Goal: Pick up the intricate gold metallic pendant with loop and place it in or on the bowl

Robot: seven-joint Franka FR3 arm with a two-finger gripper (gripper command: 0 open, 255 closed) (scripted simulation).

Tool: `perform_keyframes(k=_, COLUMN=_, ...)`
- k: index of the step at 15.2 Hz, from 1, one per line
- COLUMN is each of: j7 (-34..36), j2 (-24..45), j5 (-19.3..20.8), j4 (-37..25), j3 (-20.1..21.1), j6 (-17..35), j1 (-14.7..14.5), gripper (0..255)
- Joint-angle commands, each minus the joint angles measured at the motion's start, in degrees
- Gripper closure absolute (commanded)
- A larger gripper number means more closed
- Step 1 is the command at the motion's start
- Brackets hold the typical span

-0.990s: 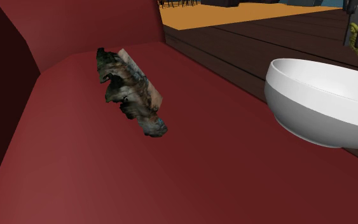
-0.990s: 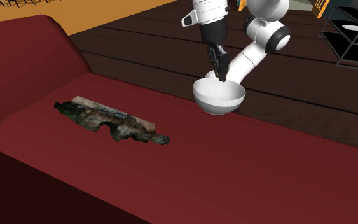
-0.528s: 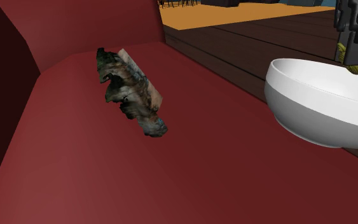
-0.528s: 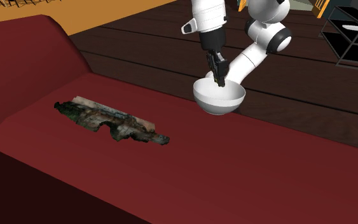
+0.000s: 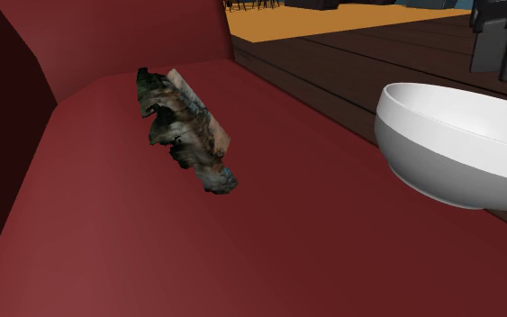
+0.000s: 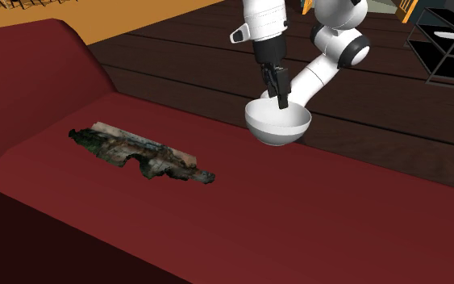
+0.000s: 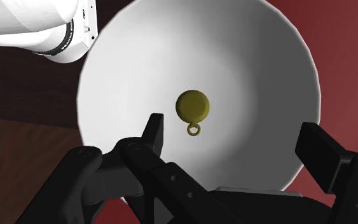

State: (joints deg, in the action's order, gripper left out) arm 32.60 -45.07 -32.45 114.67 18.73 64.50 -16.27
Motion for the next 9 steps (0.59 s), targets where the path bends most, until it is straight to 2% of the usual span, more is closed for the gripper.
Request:
perform_keyframes(k=1, j7=0.0, j2=0.0, j5=0.0, j4=0.0, j3=0.0, j6=0.0, j1=0.0, gripper=0)
perform_keyframes(k=2, j7=0.0, j2=0.0, j5=0.0, j4=0.0, j3=0.0, j6=0.0, j1=0.0, gripper=0)
perform_keyframes(k=6, j7=1.4, j2=5.6, j5=1.4, j4=-10.5, j3=-1.9, j6=-5.2, j1=0.5, gripper=0)
perform_keyframes(k=9, j7=1.4, j2=5.6, j5=1.4, j4=-10.4, j3=-1.9, j6=-5.2, j1=0.5, gripper=0)
